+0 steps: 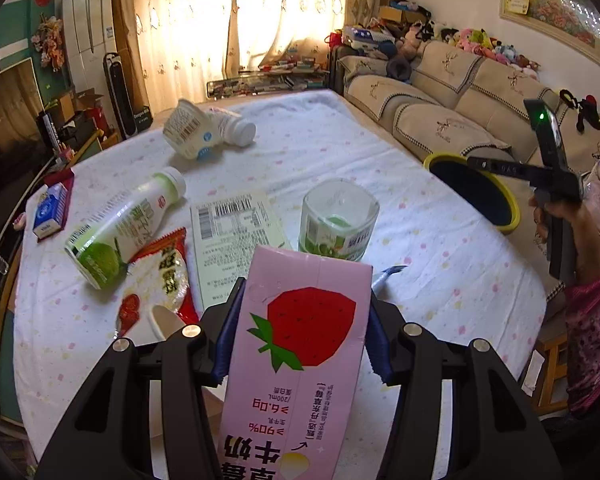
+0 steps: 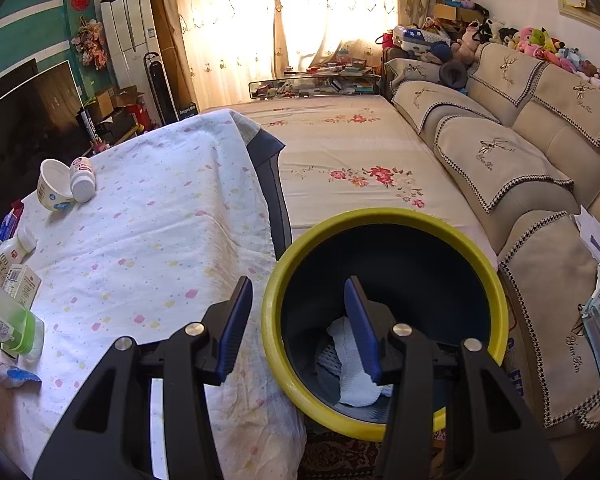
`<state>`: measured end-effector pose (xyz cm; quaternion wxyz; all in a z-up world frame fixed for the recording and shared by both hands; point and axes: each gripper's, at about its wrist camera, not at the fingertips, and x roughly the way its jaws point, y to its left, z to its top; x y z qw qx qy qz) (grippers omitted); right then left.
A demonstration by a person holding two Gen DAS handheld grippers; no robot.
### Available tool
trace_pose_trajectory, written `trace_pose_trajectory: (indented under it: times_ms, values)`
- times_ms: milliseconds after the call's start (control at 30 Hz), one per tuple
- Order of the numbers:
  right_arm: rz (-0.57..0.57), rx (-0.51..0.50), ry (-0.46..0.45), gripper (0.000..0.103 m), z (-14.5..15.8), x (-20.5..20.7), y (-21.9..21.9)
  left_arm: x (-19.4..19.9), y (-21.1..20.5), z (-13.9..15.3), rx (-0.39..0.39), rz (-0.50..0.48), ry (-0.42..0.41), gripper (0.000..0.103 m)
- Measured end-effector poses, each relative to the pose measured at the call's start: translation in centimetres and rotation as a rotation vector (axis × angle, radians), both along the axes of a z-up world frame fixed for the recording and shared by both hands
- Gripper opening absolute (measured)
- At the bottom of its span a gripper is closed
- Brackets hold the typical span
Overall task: Collect trash
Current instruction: 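Grasp the pink strawberry milk carton with the left tool, then carry the pink carton into the bin and open the left tool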
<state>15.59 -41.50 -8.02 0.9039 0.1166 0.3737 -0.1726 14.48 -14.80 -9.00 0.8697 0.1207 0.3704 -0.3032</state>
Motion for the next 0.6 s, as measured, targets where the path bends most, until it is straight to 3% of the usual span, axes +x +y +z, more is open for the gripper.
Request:
trace_pose_trajectory:
  times_ms: [300, 600]
  values:
    - [-0.014, -0.009, -0.058, 0.046, 1.5, -1.9, -0.1, -2.8, -2.6, 4.4, -0.025, -0.069, -0.050, 0.053]
    - [-0.120, -0.045, -0.114, 0.046, 3.3, -6.8, -3.8, -2.7, -13.6, 6.0, -0.053, -0.271, -0.034, 0.053]
